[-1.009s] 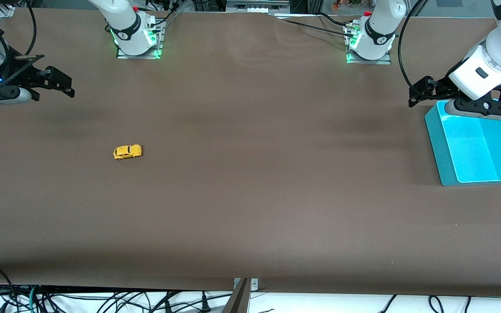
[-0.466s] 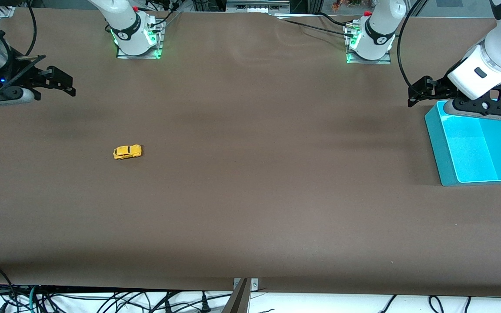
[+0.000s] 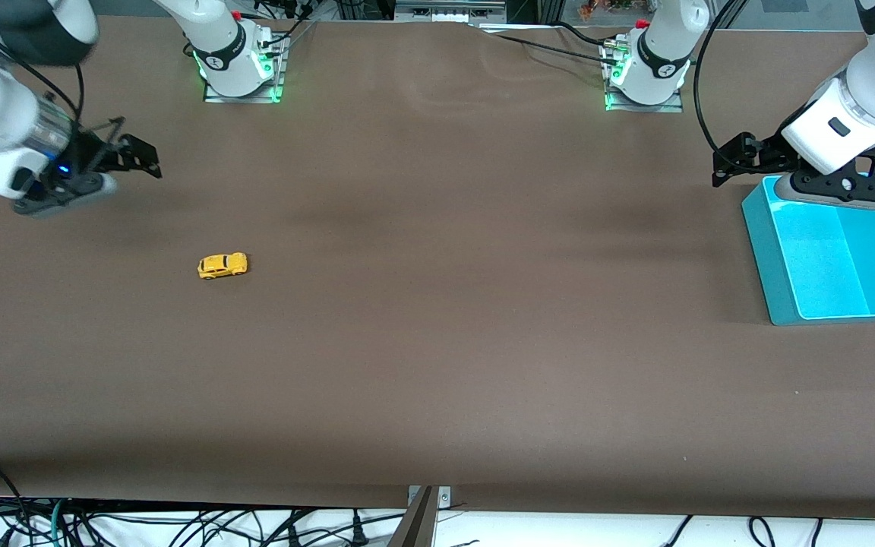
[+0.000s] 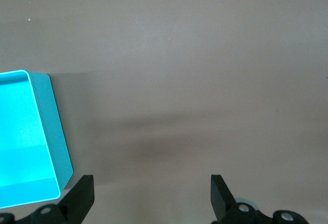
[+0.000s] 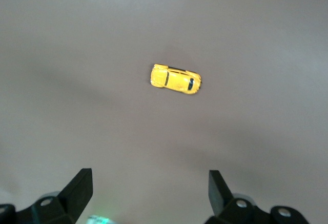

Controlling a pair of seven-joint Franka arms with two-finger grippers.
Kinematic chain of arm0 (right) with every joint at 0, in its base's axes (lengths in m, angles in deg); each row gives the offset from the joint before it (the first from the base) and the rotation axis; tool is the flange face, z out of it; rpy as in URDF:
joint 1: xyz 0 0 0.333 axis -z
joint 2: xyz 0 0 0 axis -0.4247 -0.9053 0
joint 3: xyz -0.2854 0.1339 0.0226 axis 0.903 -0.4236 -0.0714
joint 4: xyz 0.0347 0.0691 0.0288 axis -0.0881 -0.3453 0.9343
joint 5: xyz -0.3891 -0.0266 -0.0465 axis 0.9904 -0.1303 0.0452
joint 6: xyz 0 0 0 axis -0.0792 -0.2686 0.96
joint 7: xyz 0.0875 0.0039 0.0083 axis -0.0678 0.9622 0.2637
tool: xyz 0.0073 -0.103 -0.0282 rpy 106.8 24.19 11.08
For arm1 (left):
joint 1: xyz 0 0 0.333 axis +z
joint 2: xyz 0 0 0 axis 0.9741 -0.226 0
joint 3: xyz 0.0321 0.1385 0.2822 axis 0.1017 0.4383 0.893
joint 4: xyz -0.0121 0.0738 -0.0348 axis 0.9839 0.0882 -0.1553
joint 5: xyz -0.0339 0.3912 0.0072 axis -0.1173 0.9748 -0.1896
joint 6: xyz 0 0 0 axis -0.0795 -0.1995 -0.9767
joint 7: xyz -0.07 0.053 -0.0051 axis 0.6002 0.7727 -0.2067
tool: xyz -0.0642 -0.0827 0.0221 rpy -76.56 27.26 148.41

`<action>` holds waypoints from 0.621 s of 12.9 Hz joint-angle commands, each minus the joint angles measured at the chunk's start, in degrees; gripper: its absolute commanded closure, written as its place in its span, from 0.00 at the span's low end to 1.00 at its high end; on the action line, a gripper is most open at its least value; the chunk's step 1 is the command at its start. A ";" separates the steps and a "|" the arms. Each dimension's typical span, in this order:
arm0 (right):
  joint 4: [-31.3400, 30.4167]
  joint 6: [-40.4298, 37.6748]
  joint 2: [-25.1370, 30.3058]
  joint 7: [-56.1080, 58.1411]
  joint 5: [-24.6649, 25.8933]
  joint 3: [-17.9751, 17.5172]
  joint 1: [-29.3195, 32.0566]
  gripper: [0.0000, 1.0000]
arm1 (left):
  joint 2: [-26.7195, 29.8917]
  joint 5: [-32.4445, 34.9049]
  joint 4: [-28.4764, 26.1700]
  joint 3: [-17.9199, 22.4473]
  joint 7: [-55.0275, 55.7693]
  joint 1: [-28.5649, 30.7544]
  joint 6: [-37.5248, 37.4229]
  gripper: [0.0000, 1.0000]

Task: Wind and store yellow beetle car
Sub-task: 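Reach the right gripper down over the yellow beetle car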

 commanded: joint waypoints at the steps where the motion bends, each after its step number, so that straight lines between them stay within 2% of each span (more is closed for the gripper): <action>1: -7.60 10.78 -1.26 14.47 0.74 0.32 -0.55 0.00 | -0.27 1.26 1.34 -0.19 -0.28 -0.09 -1.27 0.00; 6: -9.11 25.38 -13.98 48.57 1.18 0.15 -0.55 0.00 | -0.27 1.27 1.34 -0.19 -0.28 -0.09 -1.27 0.00; 8: -9.37 30.31 -17.86 55.10 1.18 -0.11 -0.55 0.00 | -0.27 1.26 1.34 -0.19 -0.28 -0.09 -1.27 0.00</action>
